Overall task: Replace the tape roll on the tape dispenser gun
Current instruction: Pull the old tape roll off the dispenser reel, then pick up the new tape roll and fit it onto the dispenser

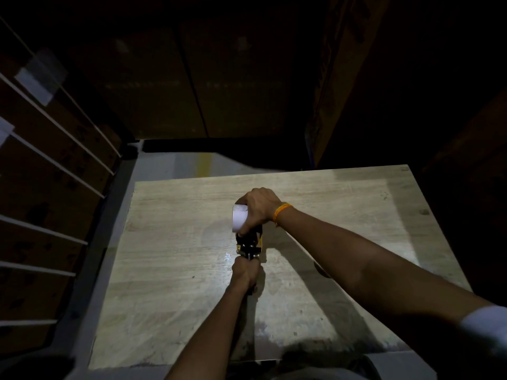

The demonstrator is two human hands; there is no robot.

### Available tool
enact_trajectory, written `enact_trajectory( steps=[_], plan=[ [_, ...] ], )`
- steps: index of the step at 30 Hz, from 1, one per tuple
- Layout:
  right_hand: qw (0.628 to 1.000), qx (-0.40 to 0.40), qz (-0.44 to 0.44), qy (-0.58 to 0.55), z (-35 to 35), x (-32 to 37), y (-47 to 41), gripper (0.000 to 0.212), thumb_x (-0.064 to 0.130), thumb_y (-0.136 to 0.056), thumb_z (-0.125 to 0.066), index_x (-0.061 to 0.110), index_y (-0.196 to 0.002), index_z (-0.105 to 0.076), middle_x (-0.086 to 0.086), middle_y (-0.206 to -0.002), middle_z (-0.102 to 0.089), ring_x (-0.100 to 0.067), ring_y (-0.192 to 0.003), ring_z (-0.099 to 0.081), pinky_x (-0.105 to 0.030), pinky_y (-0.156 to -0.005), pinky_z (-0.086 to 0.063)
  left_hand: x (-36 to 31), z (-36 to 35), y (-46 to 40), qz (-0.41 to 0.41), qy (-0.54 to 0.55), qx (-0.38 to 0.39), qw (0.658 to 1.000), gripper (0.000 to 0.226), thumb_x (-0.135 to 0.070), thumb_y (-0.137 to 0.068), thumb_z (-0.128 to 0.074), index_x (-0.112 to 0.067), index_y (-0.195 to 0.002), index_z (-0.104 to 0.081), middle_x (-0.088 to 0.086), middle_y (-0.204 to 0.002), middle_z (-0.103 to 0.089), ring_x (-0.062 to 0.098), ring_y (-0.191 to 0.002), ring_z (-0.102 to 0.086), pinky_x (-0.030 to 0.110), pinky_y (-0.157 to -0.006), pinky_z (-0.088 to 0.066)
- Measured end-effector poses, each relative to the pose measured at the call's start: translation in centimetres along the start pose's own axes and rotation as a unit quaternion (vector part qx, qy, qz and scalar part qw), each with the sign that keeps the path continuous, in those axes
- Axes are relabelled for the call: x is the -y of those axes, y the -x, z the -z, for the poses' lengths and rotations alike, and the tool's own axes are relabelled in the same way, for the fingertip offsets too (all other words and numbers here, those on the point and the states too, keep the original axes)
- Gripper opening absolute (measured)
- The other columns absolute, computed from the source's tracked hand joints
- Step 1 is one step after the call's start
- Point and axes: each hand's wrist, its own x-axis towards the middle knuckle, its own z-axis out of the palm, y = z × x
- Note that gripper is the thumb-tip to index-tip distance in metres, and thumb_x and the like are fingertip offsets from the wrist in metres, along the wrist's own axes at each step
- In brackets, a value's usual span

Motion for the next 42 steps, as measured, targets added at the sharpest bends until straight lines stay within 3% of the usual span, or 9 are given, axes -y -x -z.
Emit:
enact_trajectory(
  steps=[6,9,16,20,24,28,34,39,42],
  plan=[
    [0.998,-0.027,0.024,0.058,-0.5,0.9,-0.3,0.084,0.091,-0.045,-0.068,0.036,-0.107,-0.072,0.007,-0.089,-0.077,-0.023,-0.082,-0.071,-0.032,-0.069,-0.048,-0.1,-0.1,-0.1,-0.001,-0.005,0.003,1.0,0.051,-0.043,-0.073,-0.055,-0.005,-0.106,-0.066,0.027,-0.11,-0.072,0.047,-0.102,-0.072,0.056,-0.083,-0.062],
    [0.996,-0.052,0.037,0.059,-0.4,1.6,-0.3,0.088,0.092,-0.048,-0.066,0.035,-0.115,-0.069,0.006,-0.097,-0.078,-0.024,-0.092,-0.072,-0.041,-0.089,-0.05,-1.6,1.0,1.7,-0.005,-0.032,0.0,0.999,0.049,-0.038,-0.08,-0.059,-0.003,-0.113,-0.067,0.027,-0.113,-0.071,0.045,-0.103,-0.071,0.05,-0.08,-0.062],
    [0.939,-0.19,-0.075,-0.277,1.8,-1.9,1.4,0.092,0.064,-0.058,-0.09,0.028,-0.136,-0.057,0.0,-0.127,-0.047,-0.02,-0.117,-0.044,-0.034,-0.093,-0.05,-2.4,1.0,4.5,-0.035,-0.081,-0.017,0.996,0.03,-0.02,-0.097,-0.06,0.002,-0.116,-0.067,0.021,-0.116,-0.07,0.039,-0.105,-0.068,0.036,-0.078,-0.051],
    [0.897,-0.221,-0.222,-0.313,0.2,-7.9,6.0,0.093,0.065,-0.051,-0.086,0.022,-0.129,-0.058,-0.006,-0.13,-0.045,-0.026,-0.121,-0.042,-0.033,-0.094,-0.043,-2.0,0.3,5.0,-0.052,-0.1,-0.027,0.993,0.033,-0.031,-0.094,-0.063,-0.001,-0.106,-0.068,0.015,-0.105,-0.071,0.038,-0.092,-0.072,0.037,-0.07,-0.057],
    [0.894,-0.19,-0.309,-0.264,-3.6,-12.8,11.6,0.104,0.083,-0.042,-0.073,0.021,-0.126,-0.061,-0.008,-0.123,-0.057,-0.034,-0.118,-0.05,-0.042,-0.094,-0.049,-1.4,-0.5,4.7,-0.065,-0.13,-0.022,0.989,0.038,-0.04,-0.094,-0.066,-0.003,-0.104,-0.07,0.016,-0.105,-0.073,0.035,-0.09,-0.068,0.035,-0.072,-0.051],
    [0.895,-0.163,-0.362,-0.205,-5.9,-14.2,14.9,0.092,0.075,-0.049,-0.075,0.023,-0.123,-0.06,-0.005,-0.118,-0.058,-0.032,-0.115,-0.05,-0.045,-0.092,-0.054,-0.9,-0.9,5.1,-0.072,-0.158,-0.007,0.985,0.039,-0.047,-0.094,-0.066,-0.008,-0.097,-0.064,0.011,-0.093,-0.065,0.032,-0.092,-0.066,0.03,-0.073,-0.045],
    [0.882,-0.138,-0.363,-0.268,-6.5,-15.0,16.8,0.076,0.06,-0.054,-0.079,0.024,-0.118,-0.059,-0.005,-0.115,-0.062,-0.034,-0.118,-0.051,-0.044,-0.09,-0.052,1.1,-0.8,4.6,-0.075,-0.207,0.057,0.974,0.051,-0.048,-0.092,-0.073,-0.004,-0.114,-0.059,0.016,-0.109,-0.069,0.032,-0.1,-0.066,0.039,-0.083,-0.054],
    [0.869,-0.135,-0.357,-0.314,-7.1,-16.3,19.8,0.111,0.06,-0.057,-0.087,0.014,-0.149,-0.043,-0.012,-0.137,-0.058,-0.035,-0.134,-0.042,-0.05,-0.102,-0.05,1.3,-0.4,5.6,-0.104,-0.228,0.08,0.965,0.027,-0.041,-0.1,-0.065,-0.018,-0.089,-0.056,0.012,-0.098,-0.065,0.028,-0.093,-0.061,0.035,-0.083,-0.049],
    [0.876,-0.154,-0.355,-0.288,-7.6,-16.0,22.8,0.117,0.066,-0.055,-0.085,0.014,-0.15,-0.043,-0.011,-0.137,-0.06,-0.033,-0.131,-0.044,-0.047,-0.1,-0.051,1.6,0.1,5.6,-0.12,-0.244,0.095,0.958,0.027,-0.045,-0.099,-0.064,-0.019,-0.098,-0.059,0.011,-0.104,-0.069,0.027,-0.095,-0.064,0.035,-0.083,-0.052]
  ],
)
